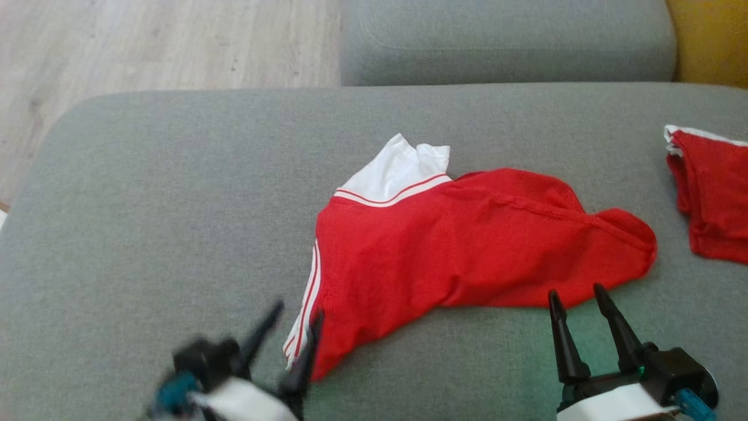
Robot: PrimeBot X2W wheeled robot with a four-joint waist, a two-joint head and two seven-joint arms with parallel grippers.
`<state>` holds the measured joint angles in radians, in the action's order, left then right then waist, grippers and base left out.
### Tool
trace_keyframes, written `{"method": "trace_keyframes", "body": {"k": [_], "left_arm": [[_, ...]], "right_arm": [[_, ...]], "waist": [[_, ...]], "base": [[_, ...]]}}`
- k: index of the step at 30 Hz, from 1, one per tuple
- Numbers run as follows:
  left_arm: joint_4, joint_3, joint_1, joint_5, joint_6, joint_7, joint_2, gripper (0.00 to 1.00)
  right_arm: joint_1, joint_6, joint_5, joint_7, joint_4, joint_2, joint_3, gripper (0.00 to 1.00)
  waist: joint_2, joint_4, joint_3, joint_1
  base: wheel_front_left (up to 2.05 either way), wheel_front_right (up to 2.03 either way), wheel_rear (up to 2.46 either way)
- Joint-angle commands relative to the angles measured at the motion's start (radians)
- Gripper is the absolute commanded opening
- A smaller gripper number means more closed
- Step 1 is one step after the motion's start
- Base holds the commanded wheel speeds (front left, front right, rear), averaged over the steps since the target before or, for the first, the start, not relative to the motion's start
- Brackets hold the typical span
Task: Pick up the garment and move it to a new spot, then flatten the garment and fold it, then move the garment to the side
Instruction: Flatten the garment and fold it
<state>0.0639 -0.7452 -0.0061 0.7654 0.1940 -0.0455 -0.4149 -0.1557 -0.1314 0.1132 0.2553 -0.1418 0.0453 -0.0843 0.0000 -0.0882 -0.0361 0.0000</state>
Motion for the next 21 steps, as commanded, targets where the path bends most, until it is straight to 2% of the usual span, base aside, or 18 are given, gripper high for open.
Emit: {"method": "trace_keyframes", "body": {"k": [1,3,5,8,9,10,11,12,13,16,21], "left_arm": [[0.063,0.054,-0.107,-0.022,0.010,0.008,-0.041,1.00],[0.119,0.080,-0.184,-0.054,0.011,0.047,-0.091,1.00],[0.151,0.108,-0.278,-0.073,-0.005,0.090,-0.133,1.00],[0.133,0.126,-0.443,-0.086,-0.074,0.151,-0.166,1.00],[0.084,0.120,-0.561,-0.094,-0.138,0.186,-0.166,1.00],[0.049,0.113,-0.616,-0.090,-0.168,0.207,-0.156,1.00],[0.049,0.113,-0.616,-0.090,-0.168,0.207,-0.156,1.00],[0.013,0.103,-0.672,-0.095,-0.199,0.223,-0.148,1.00],[-0.075,0.085,-0.773,-0.091,-0.253,0.253,-0.117,1.00],[-0.217,0.044,-0.907,-0.098,-0.298,0.296,-0.081,1.00],[-0.436,-0.040,-1.067,-0.105,-0.322,0.331,-0.040,1.00]], "right_arm": [[0.036,0.001,-0.004,0.006,0.034,0.010,-0.024,1.00],[0.045,0.001,-0.004,0.006,0.039,0.014,-0.025,1.00],[0.057,0.001,-0.004,0.006,0.046,0.019,-0.028,1.00],[0.087,0.001,-0.004,0.006,0.054,0.031,-0.038,1.00],[0.116,0.001,-0.005,0.006,0.060,0.040,-0.046,1.00],[0.131,0.001,-0.004,0.006,0.064,0.044,-0.050,1.00],[0.131,0.001,-0.004,0.006,0.064,0.044,-0.050,1.00],[0.145,0.001,-0.004,0.006,0.066,0.048,-0.054,1.00],[0.173,0.001,-0.002,0.006,0.072,0.053,-0.060,1.00],[0.211,0.001,-0.001,0.006,0.077,0.056,-0.072,1.00],[0.256,0.001,0.005,0.006,0.083,0.050,-0.085,1.00]], "waist": [[0.0000,0.012,-0.015,0.0000],[0.0000,0.024,-0.035,0.0000],[0.0000,0.037,-0.063,0.0000],[0.0000,0.061,-0.125,0.0000],[0.0000,0.079,-0.174,0.0000],[0.0000,0.088,-0.198,0.0000],[0.0000,0.088,-0.198,0.0000],[0.0000,0.099,-0.222,0.0000],[0.0000,0.119,-0.266,0.0000],[0.0000,0.152,-0.326,0.0000],[0.0000,0.207,-0.398,0.0000]], "base": [[0.00,0.00,0.00],[0.00,0.00,0.00],[0.00,0.00,0.00],[0.00,0.00,0.00],[0.00,0.00,0.00],[0.00,0.00,0.00],[0.00,0.00,0.00],[0.00,0.00,0.00],[0.00,0.00,0.00],[0.00,0.00,0.00],[0.00,0.00,0.00]]}}
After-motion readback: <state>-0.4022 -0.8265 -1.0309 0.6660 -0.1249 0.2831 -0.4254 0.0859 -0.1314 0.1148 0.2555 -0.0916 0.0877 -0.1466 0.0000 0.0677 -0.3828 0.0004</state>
